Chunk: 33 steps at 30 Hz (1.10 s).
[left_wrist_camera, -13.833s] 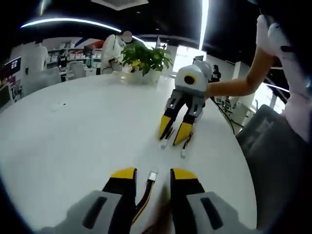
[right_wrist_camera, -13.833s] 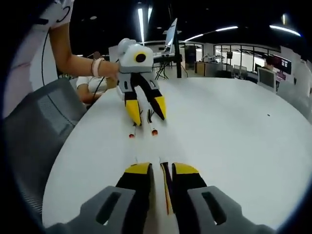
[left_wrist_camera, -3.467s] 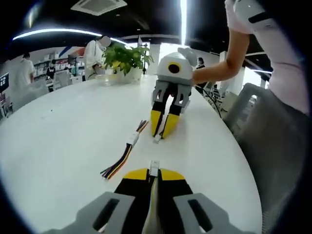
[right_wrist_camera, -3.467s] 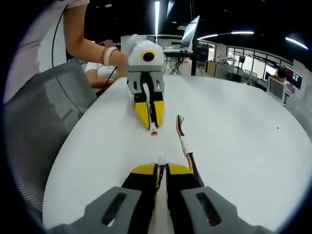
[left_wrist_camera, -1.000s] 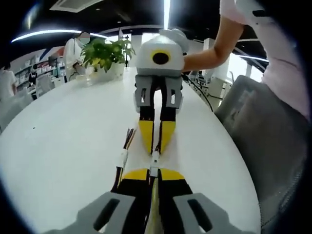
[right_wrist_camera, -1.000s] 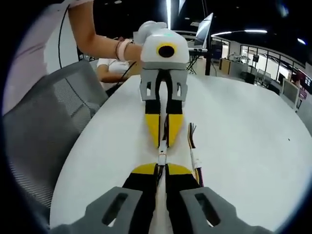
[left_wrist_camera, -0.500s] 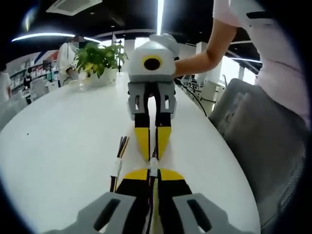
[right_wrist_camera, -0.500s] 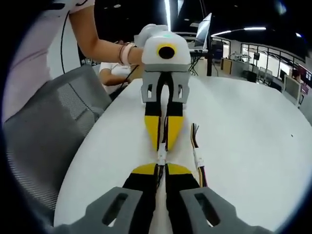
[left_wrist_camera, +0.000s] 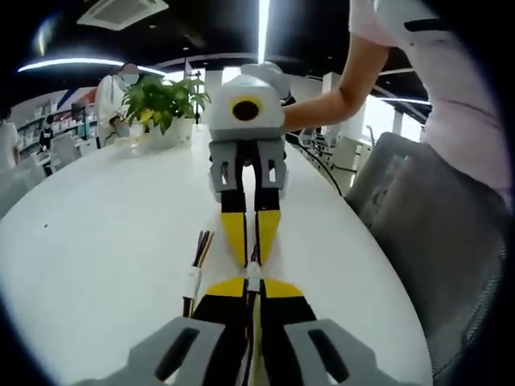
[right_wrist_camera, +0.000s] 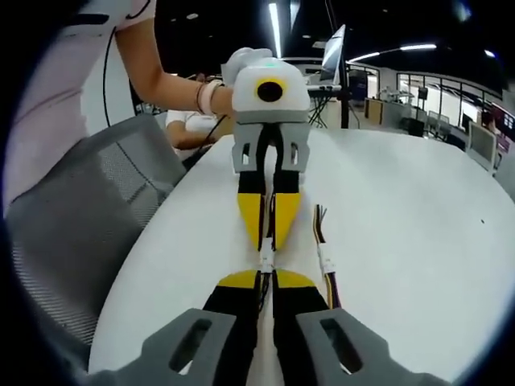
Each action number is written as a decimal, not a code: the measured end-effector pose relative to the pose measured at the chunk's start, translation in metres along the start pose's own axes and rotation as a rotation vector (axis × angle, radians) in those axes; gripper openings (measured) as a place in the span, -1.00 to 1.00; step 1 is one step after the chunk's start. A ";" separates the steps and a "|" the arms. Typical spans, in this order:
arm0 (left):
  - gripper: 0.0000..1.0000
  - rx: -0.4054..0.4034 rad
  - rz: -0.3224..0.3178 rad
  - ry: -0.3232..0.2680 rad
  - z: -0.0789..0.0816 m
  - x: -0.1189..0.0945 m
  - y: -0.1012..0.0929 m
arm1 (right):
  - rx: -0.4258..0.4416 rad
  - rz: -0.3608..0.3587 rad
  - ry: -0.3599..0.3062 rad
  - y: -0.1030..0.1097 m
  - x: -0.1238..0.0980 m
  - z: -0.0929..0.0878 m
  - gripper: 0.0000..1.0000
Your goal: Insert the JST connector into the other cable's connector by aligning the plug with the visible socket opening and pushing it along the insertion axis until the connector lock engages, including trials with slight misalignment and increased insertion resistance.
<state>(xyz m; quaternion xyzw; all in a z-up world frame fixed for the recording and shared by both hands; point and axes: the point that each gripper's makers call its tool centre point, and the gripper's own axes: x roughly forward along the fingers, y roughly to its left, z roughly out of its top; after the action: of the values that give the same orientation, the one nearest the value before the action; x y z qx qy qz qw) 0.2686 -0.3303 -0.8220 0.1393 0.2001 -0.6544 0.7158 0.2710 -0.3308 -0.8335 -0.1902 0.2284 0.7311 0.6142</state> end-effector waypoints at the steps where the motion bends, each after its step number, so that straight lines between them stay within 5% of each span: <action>1: -1.00 -0.004 0.002 0.001 0.000 0.000 0.001 | -0.020 -0.004 0.004 -0.001 0.001 -0.001 -0.97; 11: -1.00 -0.009 0.033 0.001 -0.008 -0.001 0.015 | -0.064 -0.022 0.021 -0.013 0.005 -0.002 -0.96; 33: -1.00 0.001 0.042 0.053 -0.020 0.003 0.014 | -0.062 -0.019 0.041 -0.007 0.016 -0.004 -0.92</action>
<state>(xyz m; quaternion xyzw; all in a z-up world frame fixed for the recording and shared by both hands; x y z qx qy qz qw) 0.2809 -0.3225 -0.8425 0.1610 0.2157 -0.6356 0.7236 0.2748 -0.3194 -0.8463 -0.2264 0.2165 0.7278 0.6101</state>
